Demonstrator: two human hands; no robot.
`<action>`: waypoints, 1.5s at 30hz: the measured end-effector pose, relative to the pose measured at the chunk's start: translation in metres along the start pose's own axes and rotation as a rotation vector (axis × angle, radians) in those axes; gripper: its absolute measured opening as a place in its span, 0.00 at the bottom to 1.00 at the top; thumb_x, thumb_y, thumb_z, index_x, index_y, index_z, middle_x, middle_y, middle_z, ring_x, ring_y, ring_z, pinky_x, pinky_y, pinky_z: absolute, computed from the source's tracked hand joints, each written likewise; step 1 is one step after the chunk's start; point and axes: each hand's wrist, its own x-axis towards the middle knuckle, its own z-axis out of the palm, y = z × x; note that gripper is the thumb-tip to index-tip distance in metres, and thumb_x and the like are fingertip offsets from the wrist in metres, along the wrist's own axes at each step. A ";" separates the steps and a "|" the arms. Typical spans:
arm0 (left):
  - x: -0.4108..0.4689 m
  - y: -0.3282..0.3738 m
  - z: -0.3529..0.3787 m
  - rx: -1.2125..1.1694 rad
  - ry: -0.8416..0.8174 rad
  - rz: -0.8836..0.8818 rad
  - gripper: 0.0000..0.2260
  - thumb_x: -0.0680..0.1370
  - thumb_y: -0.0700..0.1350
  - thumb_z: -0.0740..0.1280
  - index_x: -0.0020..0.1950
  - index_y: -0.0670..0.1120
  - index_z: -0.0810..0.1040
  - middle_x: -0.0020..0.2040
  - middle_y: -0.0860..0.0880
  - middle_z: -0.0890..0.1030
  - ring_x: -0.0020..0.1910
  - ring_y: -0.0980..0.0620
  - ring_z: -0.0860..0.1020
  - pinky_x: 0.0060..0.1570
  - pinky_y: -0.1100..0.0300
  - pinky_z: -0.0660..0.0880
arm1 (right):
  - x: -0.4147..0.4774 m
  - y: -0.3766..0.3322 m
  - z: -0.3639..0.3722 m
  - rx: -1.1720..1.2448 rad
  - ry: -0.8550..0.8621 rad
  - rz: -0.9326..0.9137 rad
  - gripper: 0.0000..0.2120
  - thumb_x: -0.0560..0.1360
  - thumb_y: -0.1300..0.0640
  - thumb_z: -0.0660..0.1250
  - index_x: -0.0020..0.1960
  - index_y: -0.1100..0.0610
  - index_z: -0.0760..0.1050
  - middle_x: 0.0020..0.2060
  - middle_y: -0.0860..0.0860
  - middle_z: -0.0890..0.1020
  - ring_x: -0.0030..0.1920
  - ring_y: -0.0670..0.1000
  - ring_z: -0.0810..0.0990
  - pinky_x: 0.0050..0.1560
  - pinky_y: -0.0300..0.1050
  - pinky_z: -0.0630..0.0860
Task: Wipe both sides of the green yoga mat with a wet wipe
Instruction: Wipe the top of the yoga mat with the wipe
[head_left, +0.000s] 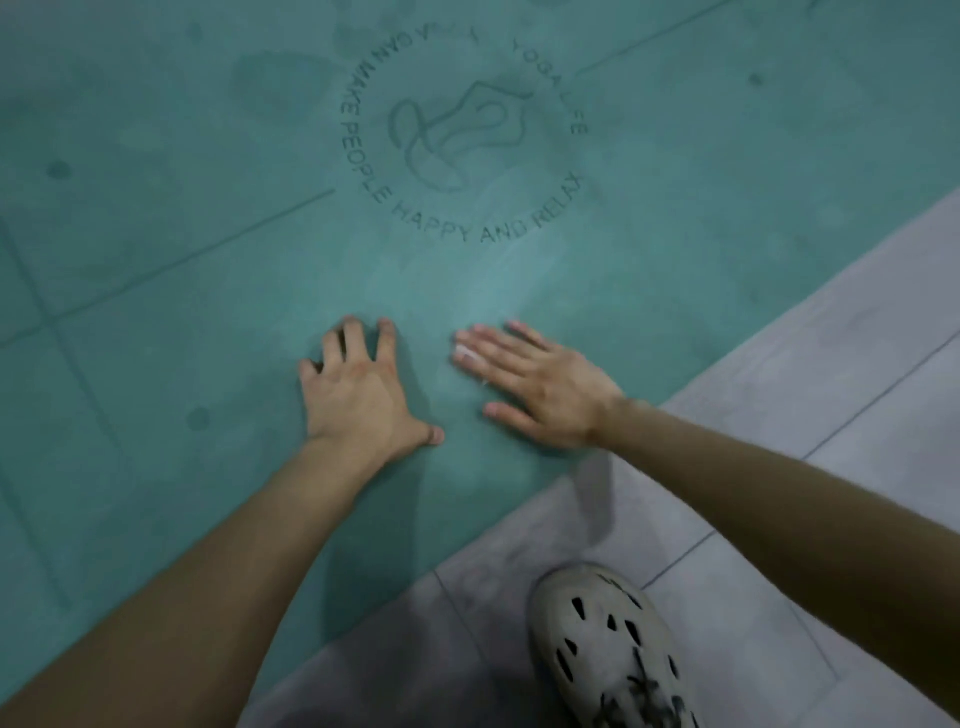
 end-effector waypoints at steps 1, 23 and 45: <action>0.001 0.001 -0.001 0.007 -0.010 0.000 0.67 0.51 0.81 0.72 0.82 0.51 0.55 0.75 0.42 0.62 0.73 0.40 0.63 0.66 0.43 0.69 | 0.001 0.025 0.000 0.007 0.035 0.189 0.33 0.87 0.38 0.49 0.86 0.52 0.48 0.86 0.50 0.50 0.85 0.50 0.47 0.84 0.58 0.49; -0.024 0.014 -0.008 -0.020 -0.095 0.118 0.59 0.58 0.73 0.79 0.82 0.56 0.58 0.76 0.47 0.64 0.74 0.43 0.65 0.66 0.48 0.74 | -0.041 -0.020 0.018 0.068 -0.002 -0.089 0.39 0.85 0.34 0.52 0.86 0.56 0.49 0.86 0.53 0.49 0.85 0.52 0.44 0.84 0.55 0.48; -0.020 0.066 -0.006 0.039 -0.086 0.130 0.61 0.57 0.62 0.86 0.82 0.54 0.56 0.76 0.45 0.62 0.74 0.42 0.64 0.64 0.46 0.77 | -0.089 0.073 0.007 0.143 0.103 0.702 0.39 0.85 0.32 0.43 0.86 0.56 0.46 0.86 0.53 0.47 0.85 0.51 0.42 0.84 0.55 0.45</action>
